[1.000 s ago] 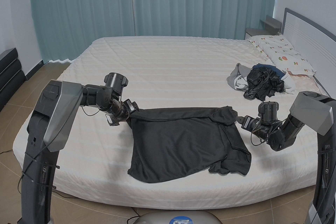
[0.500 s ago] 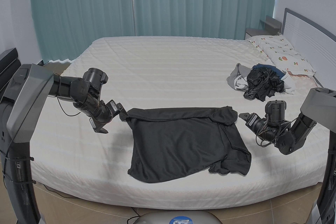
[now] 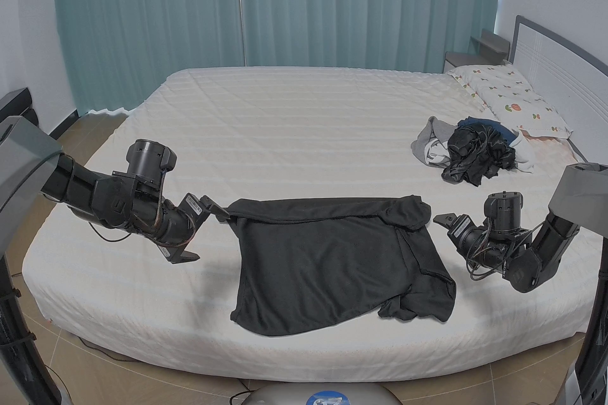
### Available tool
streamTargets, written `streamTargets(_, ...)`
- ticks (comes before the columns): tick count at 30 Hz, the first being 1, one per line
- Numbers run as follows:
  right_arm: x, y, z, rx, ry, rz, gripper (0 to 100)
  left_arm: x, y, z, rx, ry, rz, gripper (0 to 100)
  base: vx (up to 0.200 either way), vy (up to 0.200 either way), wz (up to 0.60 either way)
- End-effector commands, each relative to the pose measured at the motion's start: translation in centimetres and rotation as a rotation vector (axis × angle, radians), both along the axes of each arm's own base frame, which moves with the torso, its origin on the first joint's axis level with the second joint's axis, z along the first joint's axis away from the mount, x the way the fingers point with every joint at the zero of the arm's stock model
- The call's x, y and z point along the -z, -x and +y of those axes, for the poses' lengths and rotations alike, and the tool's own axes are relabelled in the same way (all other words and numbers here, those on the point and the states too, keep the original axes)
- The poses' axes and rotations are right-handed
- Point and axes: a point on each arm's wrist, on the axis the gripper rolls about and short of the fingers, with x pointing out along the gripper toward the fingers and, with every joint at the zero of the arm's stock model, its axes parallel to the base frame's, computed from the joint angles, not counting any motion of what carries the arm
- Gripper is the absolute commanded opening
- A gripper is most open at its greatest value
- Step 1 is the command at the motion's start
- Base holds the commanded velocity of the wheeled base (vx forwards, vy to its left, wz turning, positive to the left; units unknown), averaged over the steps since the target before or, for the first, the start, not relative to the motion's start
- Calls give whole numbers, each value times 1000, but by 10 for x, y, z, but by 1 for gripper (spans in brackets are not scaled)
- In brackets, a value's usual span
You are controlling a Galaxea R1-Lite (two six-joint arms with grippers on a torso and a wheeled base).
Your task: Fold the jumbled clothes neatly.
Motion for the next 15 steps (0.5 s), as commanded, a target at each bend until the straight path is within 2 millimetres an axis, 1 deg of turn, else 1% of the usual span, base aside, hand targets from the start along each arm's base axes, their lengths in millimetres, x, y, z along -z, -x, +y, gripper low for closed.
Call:
streamTargets(1,4,7,3,-12,1,17,100,5,2,-6,9,10,1,100,200,0,0)
streamTargets(4,5,7,3,-15,4,23,100,16,2,-7,10,13,8,100,200,0,0)
streamTargets(5,7,7,3,-17,11,25,100,22,1,-8,10,12,6,100,0,0,0)
streamTargets(6,7,7,3,-17,11,26,100,23,1,-7,9,12,7,100,0,0,0)
streamTargets(8,12,7,4,-23,19,39,100,32,-3,-8,3,5,6,100,0,0,0)
streamTargets(15,20,4,11,-34,23,41,100,41,-10,-7,-9,-6,13,100,0,0,0)
